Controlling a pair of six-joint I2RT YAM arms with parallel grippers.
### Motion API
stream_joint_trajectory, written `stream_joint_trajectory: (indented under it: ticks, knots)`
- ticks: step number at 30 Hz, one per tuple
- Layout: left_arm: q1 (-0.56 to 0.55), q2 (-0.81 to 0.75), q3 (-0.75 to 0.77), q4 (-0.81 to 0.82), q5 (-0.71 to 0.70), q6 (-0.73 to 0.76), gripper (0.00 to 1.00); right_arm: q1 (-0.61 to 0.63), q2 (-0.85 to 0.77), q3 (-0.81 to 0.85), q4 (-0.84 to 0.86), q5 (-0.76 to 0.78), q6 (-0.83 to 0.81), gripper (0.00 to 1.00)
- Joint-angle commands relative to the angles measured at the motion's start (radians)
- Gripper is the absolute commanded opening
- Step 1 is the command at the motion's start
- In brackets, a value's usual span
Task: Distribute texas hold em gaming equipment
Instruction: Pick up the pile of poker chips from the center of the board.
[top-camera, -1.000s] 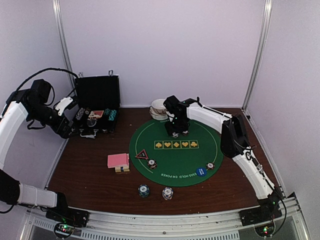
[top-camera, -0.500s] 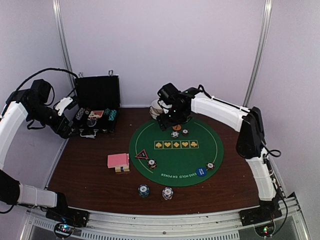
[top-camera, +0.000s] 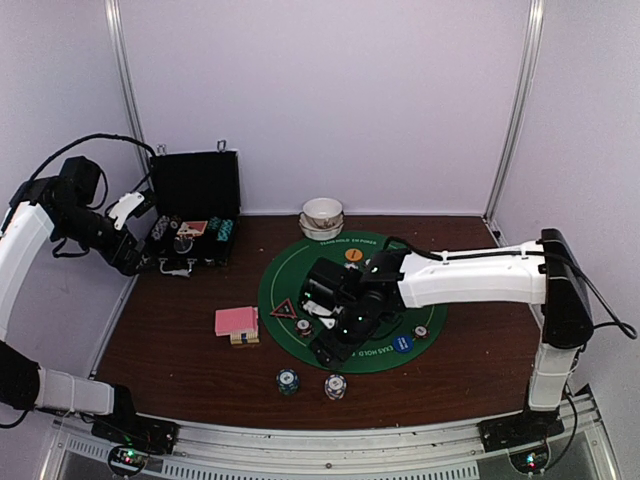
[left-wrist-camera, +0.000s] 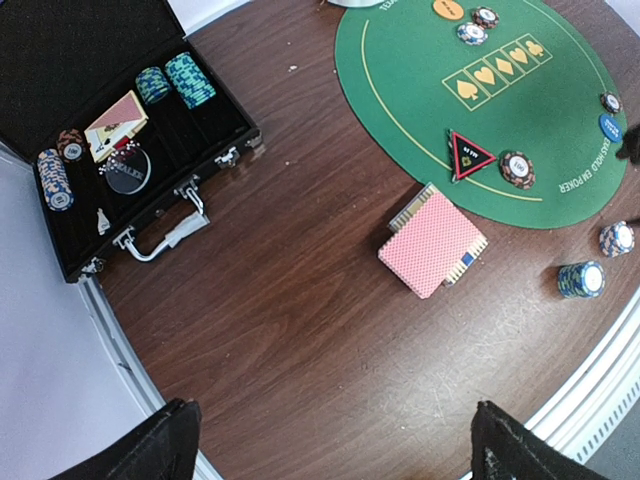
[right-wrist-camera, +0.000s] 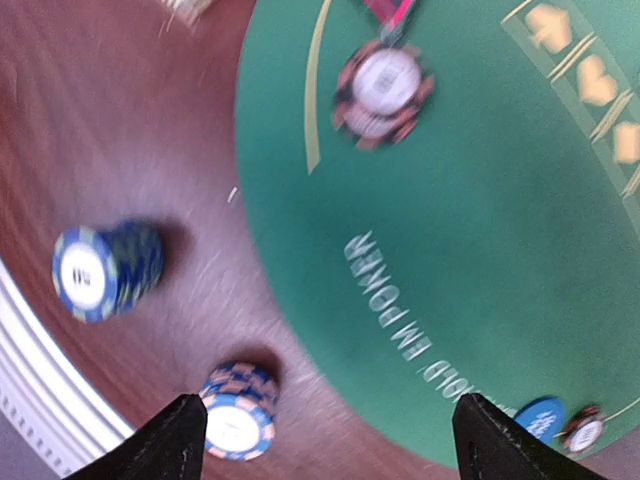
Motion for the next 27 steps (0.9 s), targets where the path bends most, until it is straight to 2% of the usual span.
stream_joint_trajectory:
  ticks: [1,9,20,27]
  knots:
    - [0.008,-0.008,0.031,0.0,0.012,0.013,0.97,0.049,-0.035,-0.061,0.032,-0.073,0.053,0.89]
    - [0.008,-0.007,0.036,-0.007,0.007,0.017,0.98,0.09,0.022,-0.074,0.041,-0.117,0.045,0.86]
    - [0.007,-0.007,0.033,-0.009,0.007,0.017,0.98,0.101,0.065,-0.081,0.032,-0.139,0.026,0.74]
    - [0.008,-0.005,0.036,-0.009,0.007,0.017,0.98,0.107,0.086,-0.079,0.032,-0.148,0.022,0.69]
